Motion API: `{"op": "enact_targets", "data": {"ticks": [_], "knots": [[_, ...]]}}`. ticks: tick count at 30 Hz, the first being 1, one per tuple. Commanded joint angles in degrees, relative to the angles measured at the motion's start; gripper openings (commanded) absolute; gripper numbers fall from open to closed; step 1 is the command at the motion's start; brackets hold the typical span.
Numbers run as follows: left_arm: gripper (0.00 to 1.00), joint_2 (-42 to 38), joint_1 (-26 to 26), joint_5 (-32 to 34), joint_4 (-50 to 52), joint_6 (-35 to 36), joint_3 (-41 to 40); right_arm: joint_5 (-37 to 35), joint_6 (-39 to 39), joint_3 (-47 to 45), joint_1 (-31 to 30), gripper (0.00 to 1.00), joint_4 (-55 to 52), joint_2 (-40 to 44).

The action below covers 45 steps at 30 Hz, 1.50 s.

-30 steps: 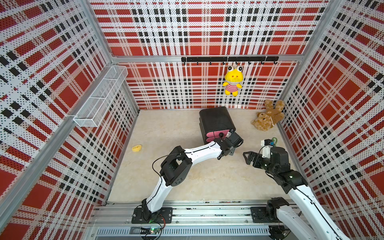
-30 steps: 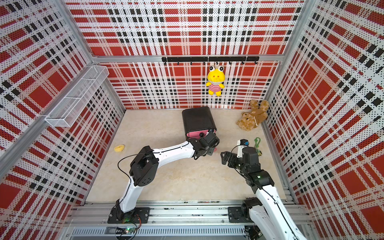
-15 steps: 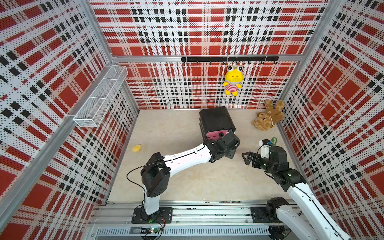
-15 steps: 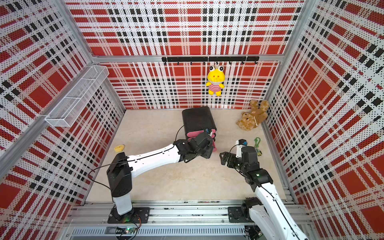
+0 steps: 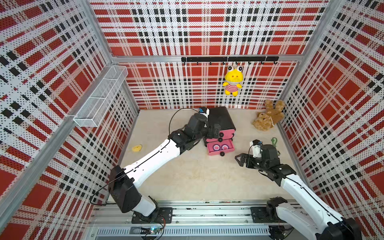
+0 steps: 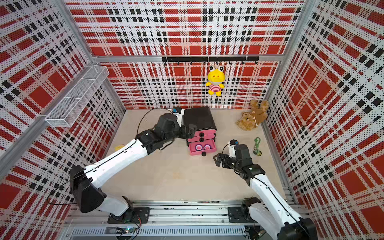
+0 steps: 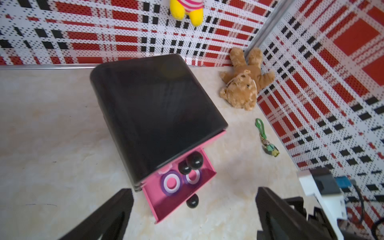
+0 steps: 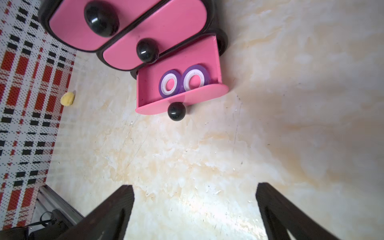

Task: Place the transparent tape into the drawer according to color
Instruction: Close the drawer of the storage box.

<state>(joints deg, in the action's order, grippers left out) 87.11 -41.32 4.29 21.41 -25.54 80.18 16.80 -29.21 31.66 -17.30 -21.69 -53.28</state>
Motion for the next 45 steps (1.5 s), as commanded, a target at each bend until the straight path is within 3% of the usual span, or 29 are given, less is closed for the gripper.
{"op": "enact_targets", "data": {"ticks": [1,11,24,29,36,45], "knots": [[0.99,2.5,2.8,-4.8,-3.8,-1.7,-1.8,-2.9,0.0,0.6,-3.2,1.0,4.6,-3.0],[0.92,13.0,8.8,-7.6,-3.6,-2.7,2.4,-9.4,-1.6,2.5,-8.6,1.0,11.9,-11.7],[0.78,17.2,11.0,-11.5,-3.3,-3.7,4.2,-13.8,-1.7,6.0,-13.7,0.98,18.2,-22.7],[0.73,17.8,11.2,-12.4,-3.4,-4.0,4.0,-16.9,-1.6,6.5,-15.5,0.9,20.1,-25.8],[0.71,18.4,11.5,-13.9,-3.4,-4.1,3.9,-17.6,-1.4,8.3,-15.8,0.67,22.5,-31.6],[0.7,18.5,11.5,-13.8,-3.4,-3.9,3.5,-20.7,-1.3,10.5,-17.6,0.57,24.1,-36.2]]}}
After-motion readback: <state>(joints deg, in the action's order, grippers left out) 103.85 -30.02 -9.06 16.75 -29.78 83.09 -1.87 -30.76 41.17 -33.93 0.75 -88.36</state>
